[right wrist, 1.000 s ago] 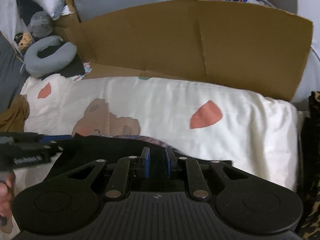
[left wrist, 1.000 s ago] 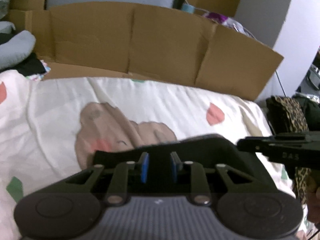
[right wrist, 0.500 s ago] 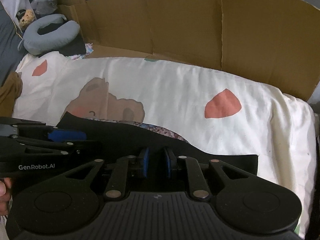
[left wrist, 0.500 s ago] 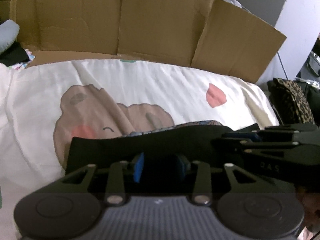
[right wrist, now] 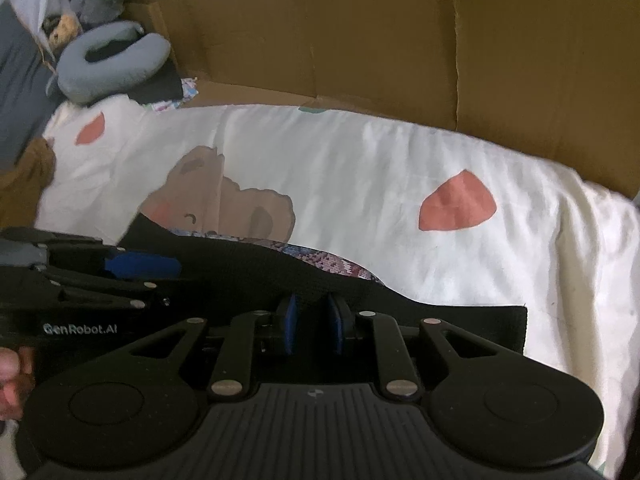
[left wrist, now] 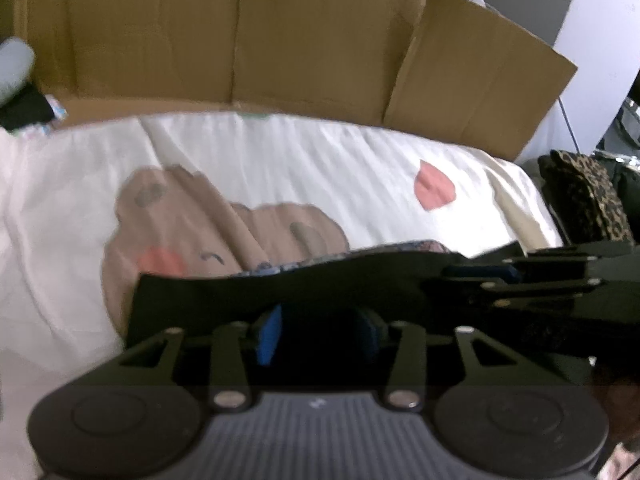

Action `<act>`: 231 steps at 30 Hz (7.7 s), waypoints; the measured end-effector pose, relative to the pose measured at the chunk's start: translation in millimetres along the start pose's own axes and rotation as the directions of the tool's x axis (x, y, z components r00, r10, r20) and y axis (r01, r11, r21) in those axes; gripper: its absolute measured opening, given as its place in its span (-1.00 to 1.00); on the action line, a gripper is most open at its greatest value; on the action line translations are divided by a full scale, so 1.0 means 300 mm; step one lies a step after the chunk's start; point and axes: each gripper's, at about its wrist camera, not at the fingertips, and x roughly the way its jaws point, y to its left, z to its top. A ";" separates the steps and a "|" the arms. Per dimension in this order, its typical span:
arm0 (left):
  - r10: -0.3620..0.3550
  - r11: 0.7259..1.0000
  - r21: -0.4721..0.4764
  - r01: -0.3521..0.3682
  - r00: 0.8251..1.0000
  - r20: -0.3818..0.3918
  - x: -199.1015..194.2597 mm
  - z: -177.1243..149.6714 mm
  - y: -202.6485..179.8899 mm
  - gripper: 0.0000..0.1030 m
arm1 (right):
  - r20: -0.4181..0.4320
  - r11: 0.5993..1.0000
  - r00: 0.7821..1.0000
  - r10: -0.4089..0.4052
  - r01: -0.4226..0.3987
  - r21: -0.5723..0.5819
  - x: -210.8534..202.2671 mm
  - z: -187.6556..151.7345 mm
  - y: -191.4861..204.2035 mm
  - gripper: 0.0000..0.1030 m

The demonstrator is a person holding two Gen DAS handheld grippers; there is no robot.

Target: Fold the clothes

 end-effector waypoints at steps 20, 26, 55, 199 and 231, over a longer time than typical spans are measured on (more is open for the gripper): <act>-0.060 0.996 0.062 0.059 0.998 0.014 -0.064 -0.115 -0.130 -0.20 | 0.025 0.998 0.999 -0.024 0.026 -0.064 -0.117 -0.134 0.028 -0.55; -0.016 0.998 0.056 0.014 0.999 0.044 -0.085 -0.112 -0.123 -0.26 | 0.061 0.996 0.995 -0.081 0.083 -0.023 -0.122 -0.096 0.002 -0.56; 0.063 0.997 0.038 -0.061 0.996 -0.070 -0.230 -0.286 0.003 -0.37 | -0.017 0.994 0.998 -0.067 0.065 -0.088 -0.308 -0.325 -0.003 -0.52; -0.357 0.874 -0.463 0.150 0.845 -0.399 -0.407 -0.573 -0.029 -0.88 | 0.117 0.721 0.992 0.048 -0.116 0.684 -0.595 -0.532 -0.421 -0.88; -0.431 0.902 -0.312 0.299 0.685 -0.588 -0.356 -0.624 -0.218 -0.93 | 0.036 0.689 0.989 -0.144 0.074 0.721 -0.595 -0.560 -0.580 -0.58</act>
